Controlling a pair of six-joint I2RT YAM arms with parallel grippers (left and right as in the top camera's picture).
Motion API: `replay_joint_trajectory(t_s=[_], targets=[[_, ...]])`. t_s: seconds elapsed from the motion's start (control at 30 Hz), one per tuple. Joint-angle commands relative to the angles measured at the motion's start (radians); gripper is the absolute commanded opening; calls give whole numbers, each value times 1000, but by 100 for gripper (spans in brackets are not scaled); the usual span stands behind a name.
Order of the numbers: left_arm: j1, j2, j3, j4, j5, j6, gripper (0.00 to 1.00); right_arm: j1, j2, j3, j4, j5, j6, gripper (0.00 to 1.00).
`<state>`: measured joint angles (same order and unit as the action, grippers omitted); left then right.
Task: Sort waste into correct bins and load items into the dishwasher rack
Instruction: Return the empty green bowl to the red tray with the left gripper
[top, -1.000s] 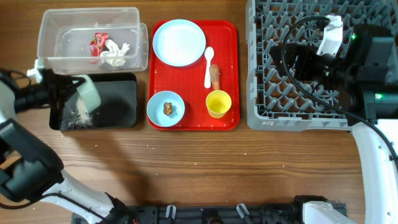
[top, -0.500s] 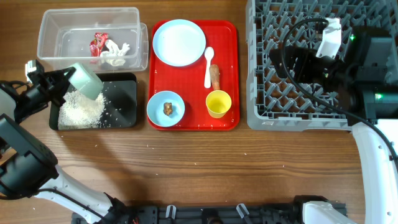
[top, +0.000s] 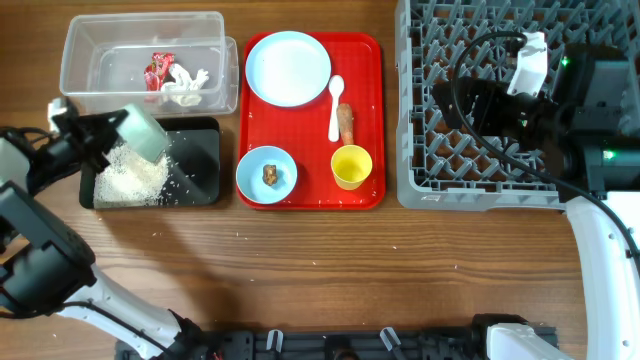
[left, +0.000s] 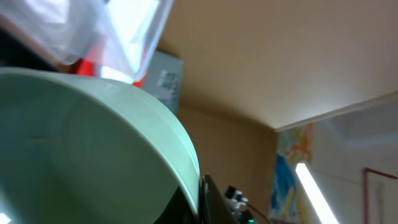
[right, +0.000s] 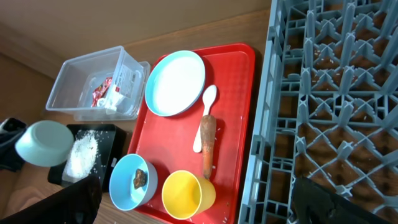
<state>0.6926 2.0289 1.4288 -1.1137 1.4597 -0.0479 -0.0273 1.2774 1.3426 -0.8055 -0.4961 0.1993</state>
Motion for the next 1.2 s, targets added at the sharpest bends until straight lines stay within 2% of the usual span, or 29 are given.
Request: replay_joint_trajectory(t_s=[0.0, 0.13, 0.23, 0.33, 0.4, 0.5, 0.53, 0.67, 0.77, 1.07, 1.1, 1.17], targets=[[-95, -80, -2, 2, -214, -14, 4, 7, 10, 5, -2, 9, -16, 100], [-196, -183, -2, 60, -364, -61, 4, 7, 10, 5, -5, 9, -16, 99], [-307, -253, -2, 109, -535, -76, 4, 7, 10, 5, -16, 9, -20, 100], [-442, -294, -2, 150, -796, -158, 4, 7, 10, 5, -22, 9, -25, 100], [-561, -303, -2, 190, -949, -201, 4, 7, 10, 5, -22, 9, -26, 100], [-812, -297, -2, 336, -1170, -260, 4, 7, 10, 5, -20, 9, -32, 100], [-916, -293, -2, 401, -1284, -261, 4, 7, 10, 5, -21, 9, -36, 100], [-1169, -245, -2, 556, -1618, -209, 4, 7, 10, 5, -22, 9, -35, 100], [-1278, -166, -2, 607, -1740, -191, 4, 7, 10, 5, -23, 9, -35, 100], [-1316, -23, -2, 571, -1741, -139, 4, 7, 10, 5, -27, 8, -35, 100], [-1316, -19, -2, 569, -1740, -139, 17, 7, 10, 5, -28, 8, -35, 100], [-1319, -21, -2, 557, -1738, -138, 53, 7, 10, 5, -30, 8, -35, 100]])
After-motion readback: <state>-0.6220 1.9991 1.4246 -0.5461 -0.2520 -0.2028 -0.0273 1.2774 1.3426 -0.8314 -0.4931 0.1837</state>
